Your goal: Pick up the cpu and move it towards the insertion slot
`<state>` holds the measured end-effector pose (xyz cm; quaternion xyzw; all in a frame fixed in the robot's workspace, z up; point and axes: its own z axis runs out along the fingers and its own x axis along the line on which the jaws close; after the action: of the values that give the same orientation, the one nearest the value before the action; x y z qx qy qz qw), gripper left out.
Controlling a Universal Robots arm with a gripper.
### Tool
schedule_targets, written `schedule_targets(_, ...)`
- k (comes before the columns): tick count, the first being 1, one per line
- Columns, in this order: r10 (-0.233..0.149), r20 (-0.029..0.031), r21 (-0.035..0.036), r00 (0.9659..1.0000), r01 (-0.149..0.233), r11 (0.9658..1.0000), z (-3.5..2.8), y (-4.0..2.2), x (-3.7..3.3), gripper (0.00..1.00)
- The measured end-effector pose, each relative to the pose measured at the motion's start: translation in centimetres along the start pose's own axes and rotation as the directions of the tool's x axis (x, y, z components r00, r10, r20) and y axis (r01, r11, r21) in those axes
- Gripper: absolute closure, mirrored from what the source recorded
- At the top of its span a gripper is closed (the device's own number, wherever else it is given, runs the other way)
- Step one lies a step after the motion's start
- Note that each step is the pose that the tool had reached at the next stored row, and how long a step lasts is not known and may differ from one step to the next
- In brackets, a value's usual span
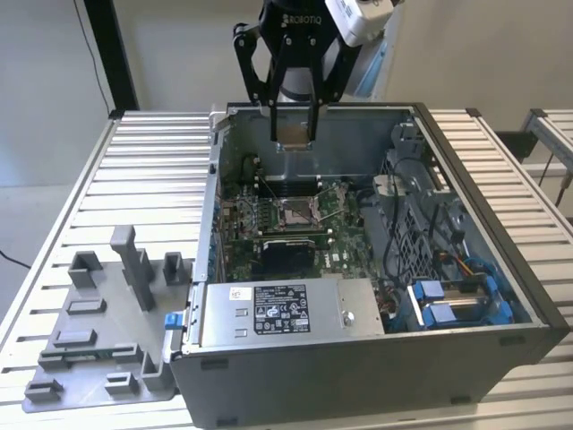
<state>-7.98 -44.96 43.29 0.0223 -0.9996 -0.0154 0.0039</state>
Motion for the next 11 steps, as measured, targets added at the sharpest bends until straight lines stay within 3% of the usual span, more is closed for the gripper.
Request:
schedule_targets(5,0.0,-0.0001,0.0001,1.0,0.0,1.0,0.15,2.18,-0.1,1.0)
schedule_targets(11,0.0,0.0,-0.0001,1.0,0.0,1.0,0.38,4.33,-0.35,1.0)
